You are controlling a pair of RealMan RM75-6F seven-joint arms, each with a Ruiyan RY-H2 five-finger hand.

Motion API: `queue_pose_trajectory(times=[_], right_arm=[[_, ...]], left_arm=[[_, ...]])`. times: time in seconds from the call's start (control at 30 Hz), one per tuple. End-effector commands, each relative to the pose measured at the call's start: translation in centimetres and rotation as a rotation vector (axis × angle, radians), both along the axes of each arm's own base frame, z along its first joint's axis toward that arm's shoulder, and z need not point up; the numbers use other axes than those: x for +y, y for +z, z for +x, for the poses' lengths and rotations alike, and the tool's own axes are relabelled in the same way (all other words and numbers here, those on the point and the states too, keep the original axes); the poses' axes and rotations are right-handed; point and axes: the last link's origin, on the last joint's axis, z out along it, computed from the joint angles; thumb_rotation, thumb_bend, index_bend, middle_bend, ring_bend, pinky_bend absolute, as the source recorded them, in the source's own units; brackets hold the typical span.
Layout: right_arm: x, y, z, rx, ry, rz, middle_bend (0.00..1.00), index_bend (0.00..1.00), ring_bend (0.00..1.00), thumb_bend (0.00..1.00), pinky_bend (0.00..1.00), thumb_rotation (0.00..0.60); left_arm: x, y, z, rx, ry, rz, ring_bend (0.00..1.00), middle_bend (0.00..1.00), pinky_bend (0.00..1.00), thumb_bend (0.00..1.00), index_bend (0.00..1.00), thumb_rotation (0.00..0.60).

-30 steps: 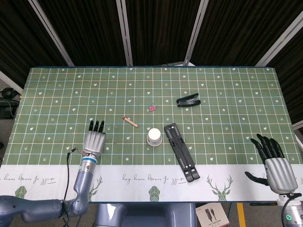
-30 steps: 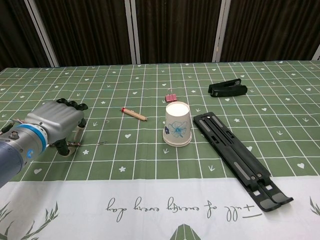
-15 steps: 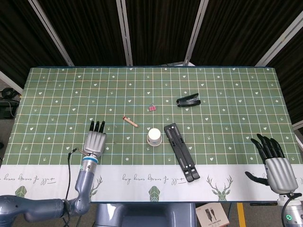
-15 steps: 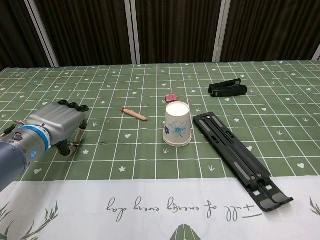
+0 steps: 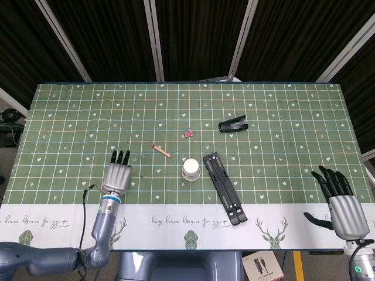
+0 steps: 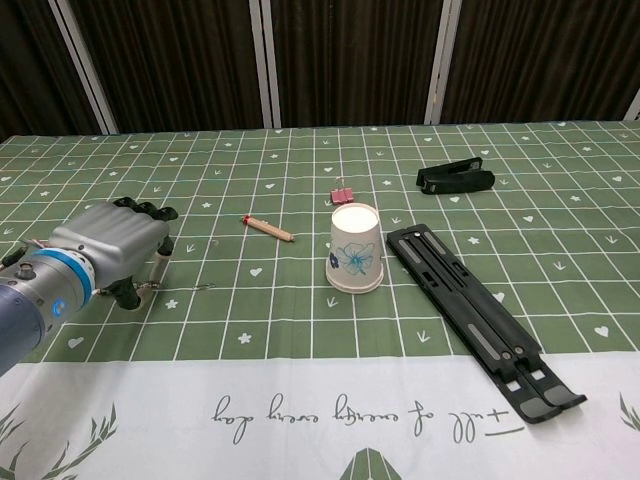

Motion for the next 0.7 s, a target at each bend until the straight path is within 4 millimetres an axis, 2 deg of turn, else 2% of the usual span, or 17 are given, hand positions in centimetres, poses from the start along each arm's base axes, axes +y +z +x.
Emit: queue_pose_trajectory(times=[0.03,0.47,0.7], right_arm=[[0.0,0.0,0.0,0.000,-0.001,-0.001,0.00,0.10,0.00,0.02,0.03,0.600],[0.0,-0.2,0.1,0.014,0.006,0.003,0.00,0.10,0.00,0.02,0.03,0.600],[-0.1,-0.3,0.2,0.016,0.007,0.003,0.00,0.10,0.00,0.02,0.03,0.600]], left_arm=[[0.1,1.0,0.3,-0.036,-0.005,0.022,0.00,0.00,0.00,0.38,0.55,0.600],[-0.8,3.7,0.4,-0.104,-0.027,0.033,0.00,0.00,0.00,0.38,0.56,0.600],[-0.8,4.6,1.5,-0.215,-0.030,0.063,0.00,0.00,0.00,0.38,0.57,0.600]])
